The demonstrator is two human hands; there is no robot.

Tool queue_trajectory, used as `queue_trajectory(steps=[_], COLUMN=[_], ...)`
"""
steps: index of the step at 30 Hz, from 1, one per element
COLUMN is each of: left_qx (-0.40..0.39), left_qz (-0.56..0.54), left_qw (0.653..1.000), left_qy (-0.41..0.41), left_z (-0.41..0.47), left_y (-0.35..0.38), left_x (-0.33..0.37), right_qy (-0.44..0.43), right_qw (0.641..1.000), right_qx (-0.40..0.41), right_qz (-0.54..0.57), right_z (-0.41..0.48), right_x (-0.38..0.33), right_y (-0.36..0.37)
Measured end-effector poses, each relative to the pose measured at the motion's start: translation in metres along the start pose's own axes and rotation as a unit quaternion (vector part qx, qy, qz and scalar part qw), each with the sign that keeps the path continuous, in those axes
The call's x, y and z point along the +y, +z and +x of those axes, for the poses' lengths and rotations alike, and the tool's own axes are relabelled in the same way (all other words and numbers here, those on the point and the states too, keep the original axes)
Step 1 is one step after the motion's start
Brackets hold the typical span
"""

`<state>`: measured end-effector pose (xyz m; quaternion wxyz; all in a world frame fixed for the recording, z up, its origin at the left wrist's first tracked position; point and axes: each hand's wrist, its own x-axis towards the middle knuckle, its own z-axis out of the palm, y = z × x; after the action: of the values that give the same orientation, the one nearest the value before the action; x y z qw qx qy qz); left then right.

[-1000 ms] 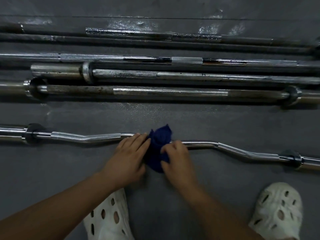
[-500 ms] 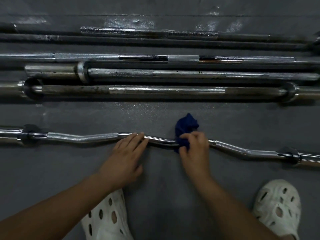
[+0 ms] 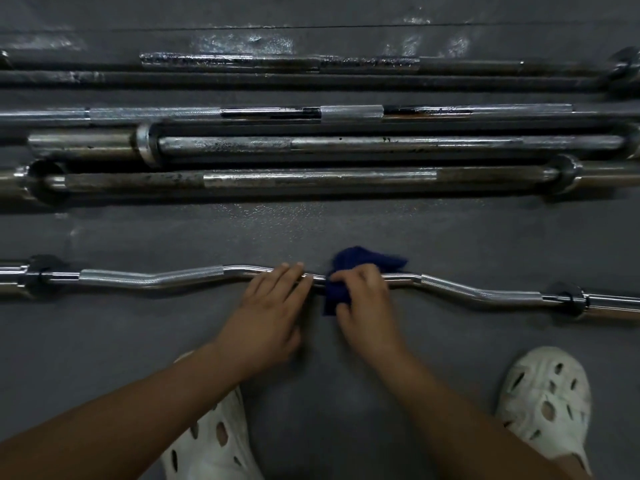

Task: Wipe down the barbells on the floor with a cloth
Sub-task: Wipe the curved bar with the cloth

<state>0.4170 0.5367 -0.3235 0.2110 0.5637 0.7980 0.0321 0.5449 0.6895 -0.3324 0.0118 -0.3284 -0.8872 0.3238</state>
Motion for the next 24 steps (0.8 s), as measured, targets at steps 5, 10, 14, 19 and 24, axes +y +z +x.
queue_trajectory(steps=[5, 10, 14, 19, 24], left_qx=[-0.014, -0.025, -0.015, 0.005, 0.016], left_qz=[-0.006, -0.009, 0.016, 0.024, 0.058], left_qw=[1.0, 1.0, 1.0, 1.0, 0.998], left_qy=[0.014, 0.008, 0.014, 0.013, 0.022], left_z=[0.004, 0.005, 0.001, 0.0, -0.006], left_y=[0.001, -0.004, -0.018, -0.041, -0.079], left_x=[0.009, 0.012, 0.015, 0.031, 0.044], right_qy=[0.181, -0.008, 0.245, 0.201, 0.206], right_qw=[0.976, 0.999, 0.96, 0.955, 0.939], right_qx=[0.121, -0.038, 0.12, -0.059, -0.038], right_qz=[-0.01, -0.029, 0.061, 0.208, 0.271], right_z=[0.005, 0.013, 0.014, 0.008, -0.002], right_x=[0.032, 0.02, 0.028, -0.024, -0.026], right_y=[-0.021, -0.024, -0.041, -0.038, -0.098])
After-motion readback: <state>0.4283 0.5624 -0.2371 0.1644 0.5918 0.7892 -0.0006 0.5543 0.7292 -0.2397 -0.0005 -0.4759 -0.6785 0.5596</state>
